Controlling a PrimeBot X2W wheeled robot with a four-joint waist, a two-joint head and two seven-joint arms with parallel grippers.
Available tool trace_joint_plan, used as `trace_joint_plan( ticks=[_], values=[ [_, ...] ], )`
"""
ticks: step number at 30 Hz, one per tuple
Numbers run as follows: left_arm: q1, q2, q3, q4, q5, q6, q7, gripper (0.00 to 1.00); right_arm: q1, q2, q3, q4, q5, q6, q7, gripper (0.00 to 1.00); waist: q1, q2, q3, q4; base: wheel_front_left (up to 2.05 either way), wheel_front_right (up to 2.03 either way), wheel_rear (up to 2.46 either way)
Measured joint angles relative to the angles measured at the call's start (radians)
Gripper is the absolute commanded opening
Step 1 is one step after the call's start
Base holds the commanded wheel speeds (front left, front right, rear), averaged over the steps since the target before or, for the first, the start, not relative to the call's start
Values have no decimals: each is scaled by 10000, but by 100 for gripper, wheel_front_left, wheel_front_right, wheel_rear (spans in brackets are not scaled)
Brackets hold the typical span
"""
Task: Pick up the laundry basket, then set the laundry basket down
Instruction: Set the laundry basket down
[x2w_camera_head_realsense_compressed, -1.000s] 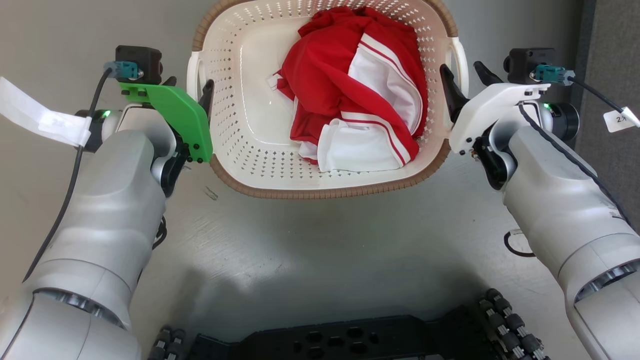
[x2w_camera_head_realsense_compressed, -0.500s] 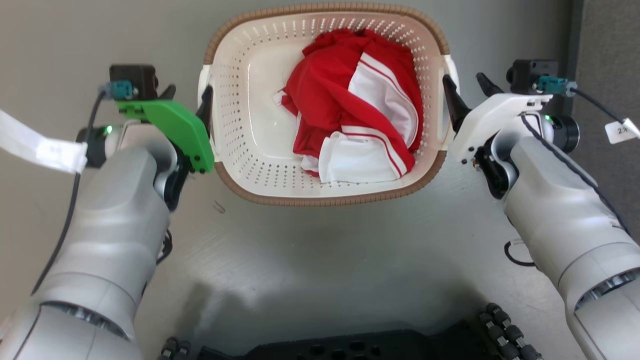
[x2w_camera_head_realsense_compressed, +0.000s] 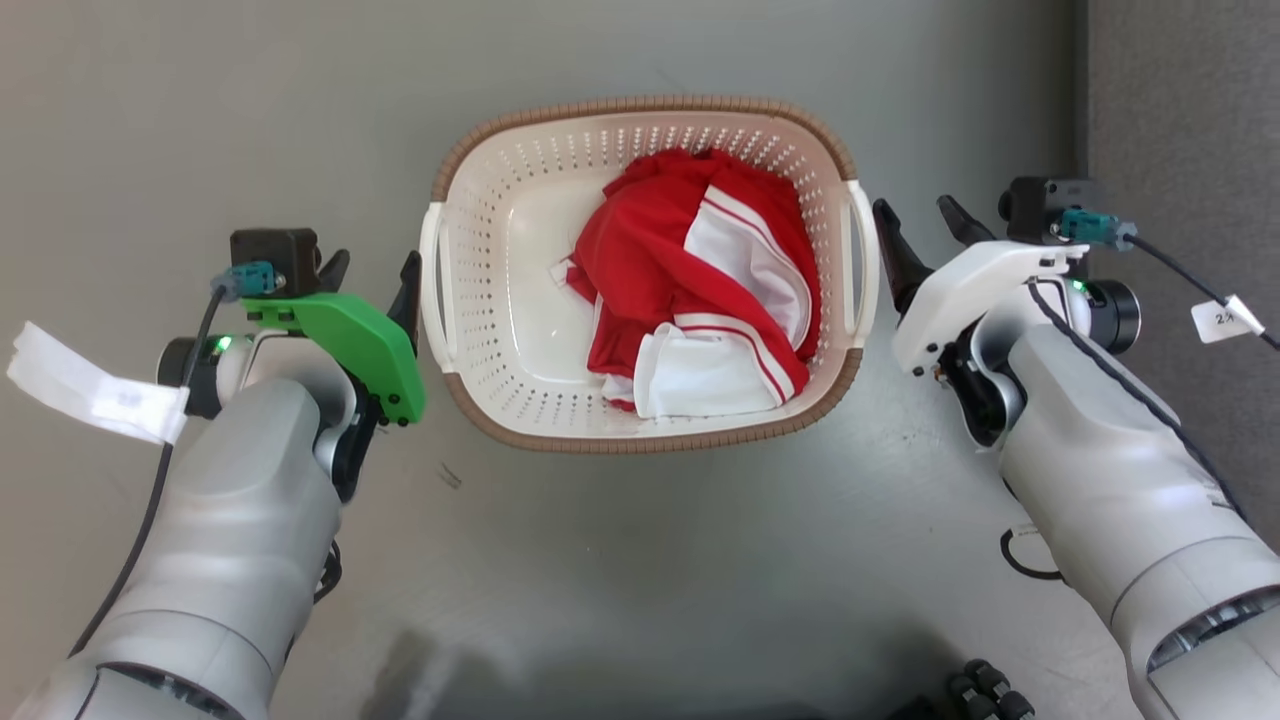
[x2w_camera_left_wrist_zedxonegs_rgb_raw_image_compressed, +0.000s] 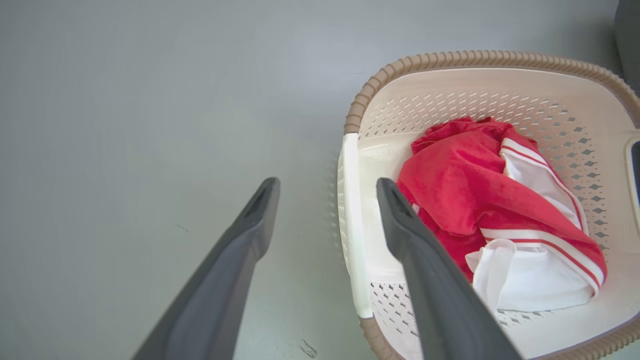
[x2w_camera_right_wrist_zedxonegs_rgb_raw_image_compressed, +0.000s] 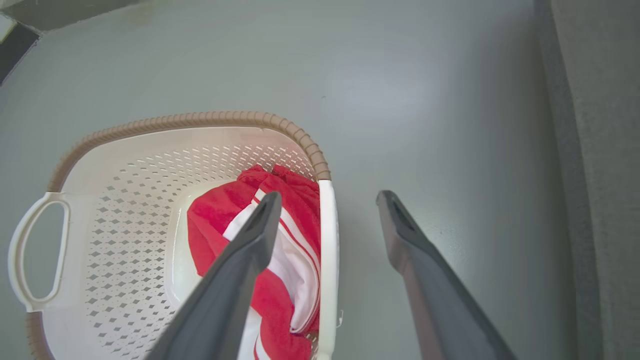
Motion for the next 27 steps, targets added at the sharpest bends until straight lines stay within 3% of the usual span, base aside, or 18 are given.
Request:
trace_joint_plan(
  ticks=[11,27],
  values=[
    [683,318,316,-963,180,48,-38,100,782,-107,-364,-1164,-311,-426,-2,100,0,0,-1192,-74,0,0,0],
    [2208,1103,1536,-3990,1390,1135,-38,100,2491,-255,-1267,-3254,-907,-1043,-6,100,-1,0,-3066,-205,0,0,0]
  ],
)
